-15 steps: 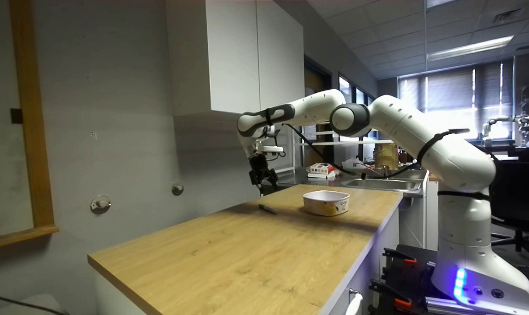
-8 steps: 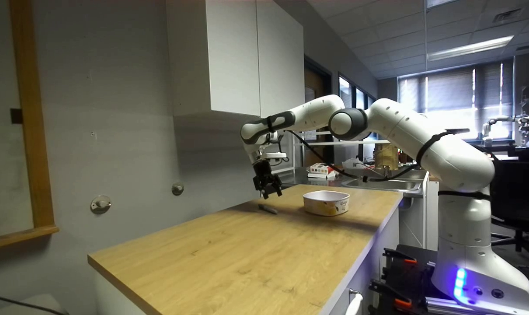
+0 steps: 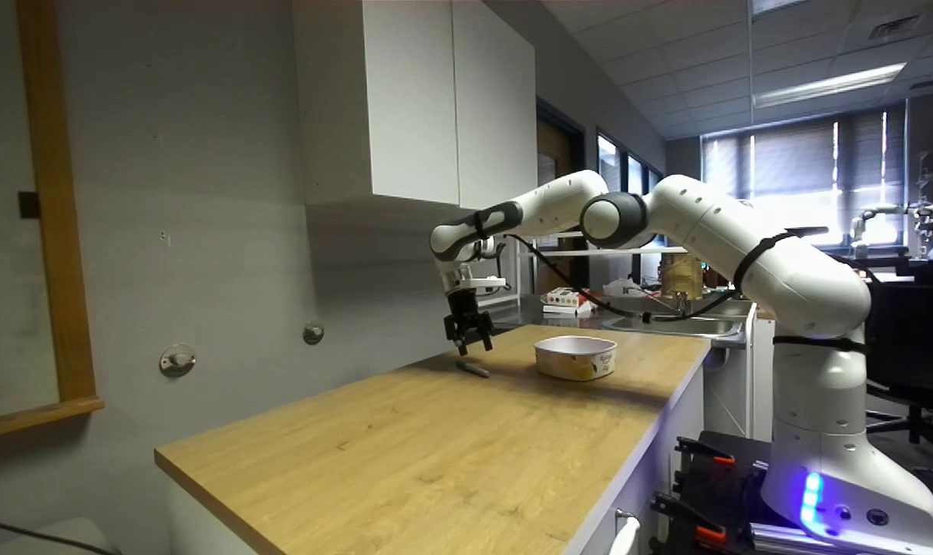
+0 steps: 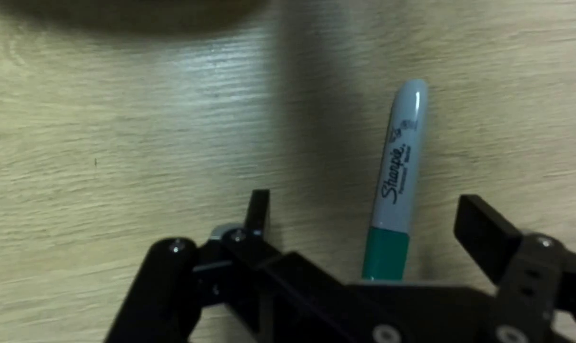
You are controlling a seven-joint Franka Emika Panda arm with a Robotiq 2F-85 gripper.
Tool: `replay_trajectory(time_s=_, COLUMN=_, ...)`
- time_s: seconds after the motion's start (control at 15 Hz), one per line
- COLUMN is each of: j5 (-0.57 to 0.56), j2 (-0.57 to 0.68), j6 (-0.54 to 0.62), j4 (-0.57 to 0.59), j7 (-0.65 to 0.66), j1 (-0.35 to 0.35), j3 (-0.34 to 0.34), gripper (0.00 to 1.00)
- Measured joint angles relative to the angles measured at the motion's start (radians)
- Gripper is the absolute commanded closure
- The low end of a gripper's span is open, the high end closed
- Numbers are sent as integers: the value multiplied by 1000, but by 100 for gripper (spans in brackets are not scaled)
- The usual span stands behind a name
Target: Put the marker in the bowl
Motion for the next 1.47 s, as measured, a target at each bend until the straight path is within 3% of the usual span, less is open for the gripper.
replay_trajectory(time_s=0.53, j5=1, j2=-6, j6=76, j4=-68, j7=43, j1=31, j3=0, gripper=0)
replay_trajectory(time_s=0.6, j5=1, j2=-10, j6=81, j4=-80, j7=44, j1=30, j3=-1, gripper=25)
replay_trajectory(time_s=0.73, j5=1, j2=-21, j6=85, j4=-106, j7=44, j1=28, j3=-4, gripper=31)
replay_trajectory(time_s=1.27, j5=1, j2=-87, j6=93, j4=-200, j7=44, j1=16, j3=-30, gripper=95)
replay_trajectory(time_s=1.4, j5=1, j2=-100, j6=93, j4=-215, j7=44, j1=11, j3=-33, gripper=100)
replay_trajectory(time_s=1.47, j5=1, j2=-109, j6=92, j4=-220, j7=44, j1=9, j3=-34, gripper=96)
